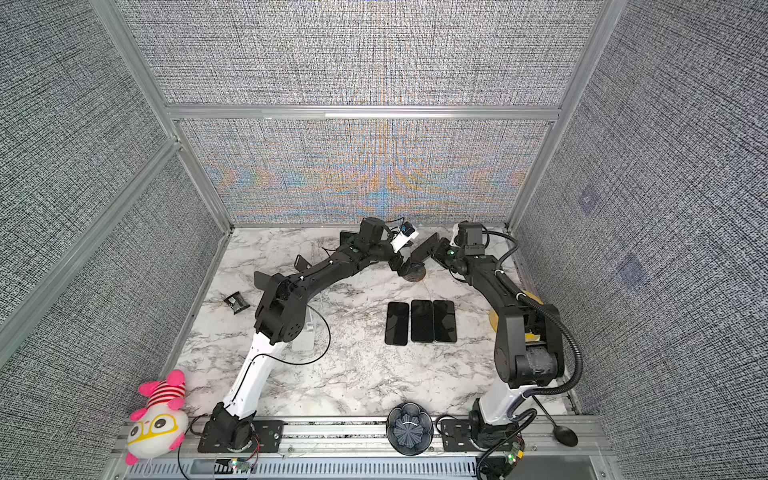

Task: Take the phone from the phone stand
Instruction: 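Grasp the teal-edged phone with the left gripper while the right gripper holds it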

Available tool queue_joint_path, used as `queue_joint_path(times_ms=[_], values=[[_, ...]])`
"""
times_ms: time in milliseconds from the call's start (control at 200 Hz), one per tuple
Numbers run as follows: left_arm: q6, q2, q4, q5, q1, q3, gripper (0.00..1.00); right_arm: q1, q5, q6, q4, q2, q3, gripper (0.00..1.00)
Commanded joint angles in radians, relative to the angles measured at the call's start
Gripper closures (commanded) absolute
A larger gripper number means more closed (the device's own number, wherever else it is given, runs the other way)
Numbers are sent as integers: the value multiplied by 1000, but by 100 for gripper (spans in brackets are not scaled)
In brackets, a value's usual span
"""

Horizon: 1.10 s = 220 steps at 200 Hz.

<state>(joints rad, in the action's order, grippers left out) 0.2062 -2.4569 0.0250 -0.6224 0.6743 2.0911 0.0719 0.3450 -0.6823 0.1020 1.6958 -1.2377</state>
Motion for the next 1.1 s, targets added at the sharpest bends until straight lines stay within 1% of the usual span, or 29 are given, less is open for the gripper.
queue_joint_path(times_ms=[0,185,370,705,805,965,1095], values=[[7,25,-19,6,-1,-4,1,2,-5,4,-11,8,-15,80],[9,30,-23,11,-2,-14,1,5,-5,12,-9,5,-17,85],[9,35,-24,13,-2,-17,1,6,-6,25,0,-12,-13,87],[6,84,-51,16,-2,-76,1,10,2,48,27,-37,-22,89],[3,100,-59,13,-2,-92,1,11,3,71,40,-53,-26,89],[5,133,-54,0,-1,-116,1,11,21,130,110,-88,-43,89],[34,168,30,-57,0,-122,1,12,44,204,198,-132,-71,90]])
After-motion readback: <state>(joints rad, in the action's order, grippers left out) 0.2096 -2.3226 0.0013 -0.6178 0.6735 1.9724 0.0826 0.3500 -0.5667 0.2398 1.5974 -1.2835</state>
